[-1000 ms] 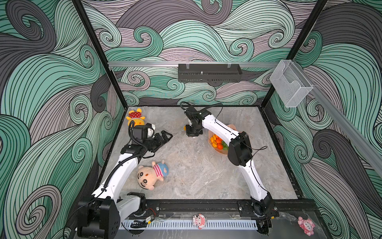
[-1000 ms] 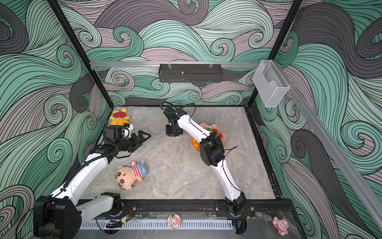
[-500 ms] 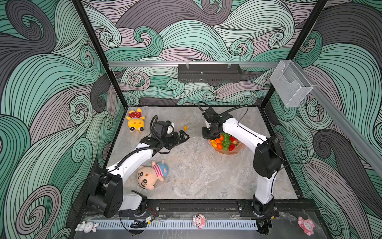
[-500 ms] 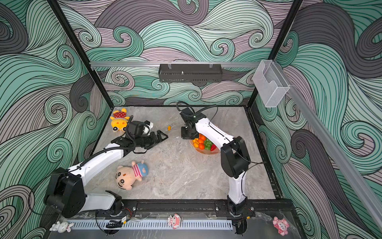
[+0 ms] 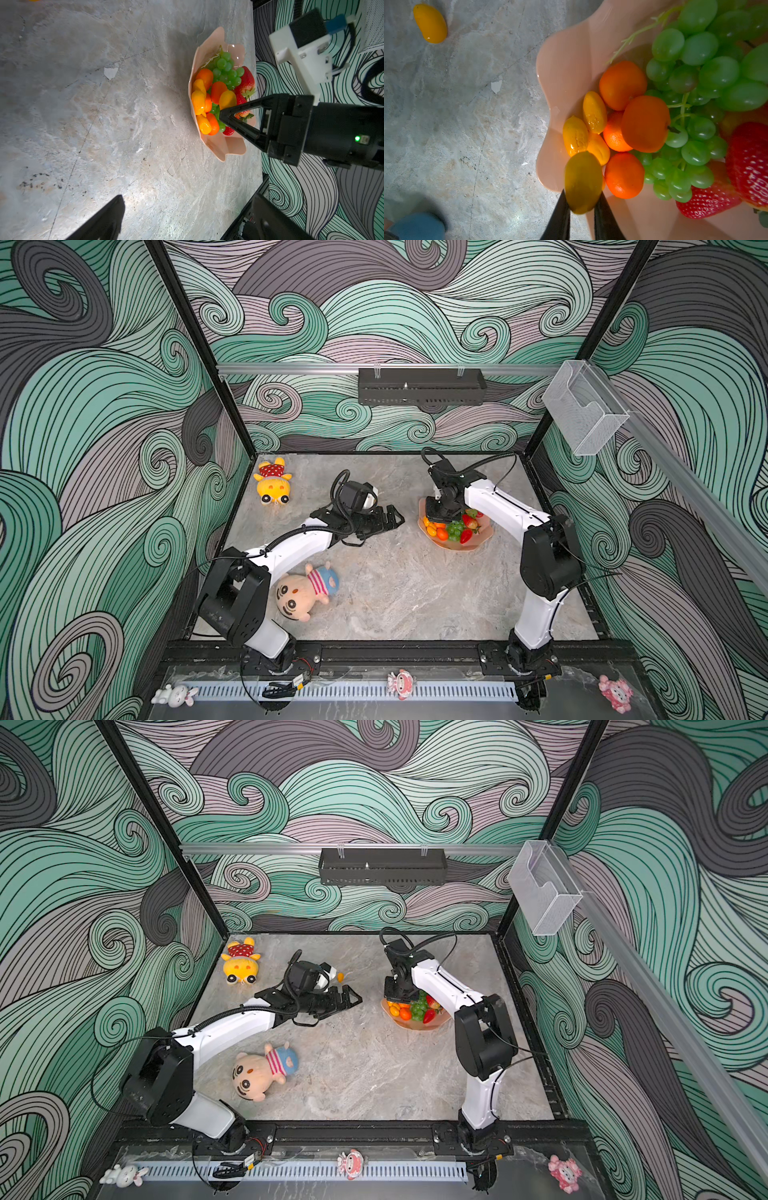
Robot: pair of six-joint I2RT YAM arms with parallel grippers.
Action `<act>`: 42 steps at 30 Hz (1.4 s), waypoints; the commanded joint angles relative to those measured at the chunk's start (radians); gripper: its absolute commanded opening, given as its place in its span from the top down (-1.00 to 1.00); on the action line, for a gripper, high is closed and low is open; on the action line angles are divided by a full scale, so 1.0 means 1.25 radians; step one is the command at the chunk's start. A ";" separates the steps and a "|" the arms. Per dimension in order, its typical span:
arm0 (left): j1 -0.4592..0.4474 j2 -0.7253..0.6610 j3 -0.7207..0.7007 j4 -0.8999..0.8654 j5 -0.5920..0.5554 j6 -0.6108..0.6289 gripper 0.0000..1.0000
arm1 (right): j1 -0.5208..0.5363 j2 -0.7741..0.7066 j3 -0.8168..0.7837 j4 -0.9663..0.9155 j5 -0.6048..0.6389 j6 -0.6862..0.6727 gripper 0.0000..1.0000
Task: Arrange fruit in a fruit bowl
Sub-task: Place the fruit in the fruit bowl.
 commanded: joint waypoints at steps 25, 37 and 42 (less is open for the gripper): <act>-0.005 -0.048 0.036 -0.058 -0.063 0.043 -0.97 | -0.015 0.012 0.043 -0.017 0.012 -0.020 0.42; 0.054 -0.159 0.007 -0.114 -0.170 0.079 -0.97 | 0.062 0.005 0.104 -0.002 0.035 -0.047 0.41; 0.111 -0.191 -0.017 -0.123 -0.147 0.083 -0.97 | 0.103 0.093 0.206 -0.008 0.029 -0.062 0.39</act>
